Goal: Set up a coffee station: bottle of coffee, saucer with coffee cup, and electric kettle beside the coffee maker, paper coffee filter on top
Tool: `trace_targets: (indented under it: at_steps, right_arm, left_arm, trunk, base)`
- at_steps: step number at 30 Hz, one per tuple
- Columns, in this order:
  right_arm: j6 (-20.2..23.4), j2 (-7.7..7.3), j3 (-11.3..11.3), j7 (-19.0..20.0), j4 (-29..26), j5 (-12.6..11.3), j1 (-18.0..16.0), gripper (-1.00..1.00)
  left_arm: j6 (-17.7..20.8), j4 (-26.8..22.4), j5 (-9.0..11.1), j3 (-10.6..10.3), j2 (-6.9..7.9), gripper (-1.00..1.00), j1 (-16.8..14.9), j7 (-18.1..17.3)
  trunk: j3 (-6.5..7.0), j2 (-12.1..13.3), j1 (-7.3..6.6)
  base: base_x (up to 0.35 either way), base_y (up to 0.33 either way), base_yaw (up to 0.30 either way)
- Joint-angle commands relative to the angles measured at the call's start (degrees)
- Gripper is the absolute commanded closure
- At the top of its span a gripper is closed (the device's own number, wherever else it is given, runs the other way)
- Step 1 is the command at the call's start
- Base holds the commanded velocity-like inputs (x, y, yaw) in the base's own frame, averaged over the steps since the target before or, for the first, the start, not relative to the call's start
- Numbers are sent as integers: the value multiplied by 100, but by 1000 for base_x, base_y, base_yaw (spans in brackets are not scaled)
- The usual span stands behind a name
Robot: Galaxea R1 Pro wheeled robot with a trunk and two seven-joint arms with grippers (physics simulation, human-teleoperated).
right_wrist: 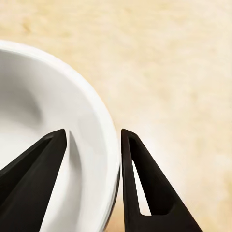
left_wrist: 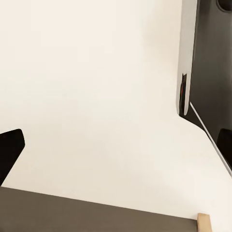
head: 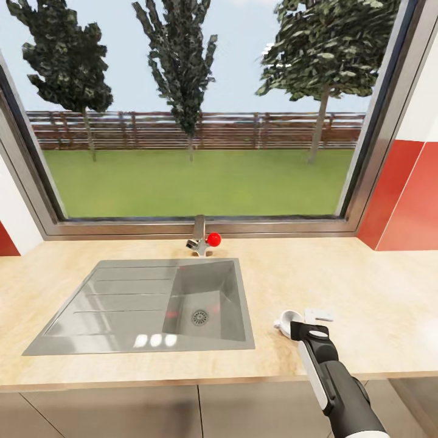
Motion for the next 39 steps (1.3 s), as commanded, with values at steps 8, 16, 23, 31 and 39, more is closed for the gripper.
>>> trace_targets:
  at_steps: [8,16,23,31,39]
  right_arm:
    - [18,3,14,-39,-17,-109,-2,100]
    - [21,8,23,-39,-21,-117,-2,100]
    - [653,44,37,-40,-813,-126,-2,100]
    - [1185,72,572,-40,-1661,-124,-17,100]
    - [1264,331,466,2,-1750,-163,-27,100]
  left_arm:
    - [-38,22,-60,20,1,-100,-3,26]
    - [-38,22,-60,20,8,-100,-3,16]
    - [-38,22,-60,20,4,-100,-3,23]
    - [-66,20,-53,50,16,-100,-3,25]
    - [-94,7,-25,55,75,-100,58,52]
  trunk:
    - [-12,-9,3]
    - [-12,-9,3]
    - [-12,-9,3]
    - [-12,-9,3]
    - [-12,-9,3]
  base:
    - [0,0,0]
    - [0,0,0]
    - [0,0,0]
    - [0,0,0]
    - [0,0,0]
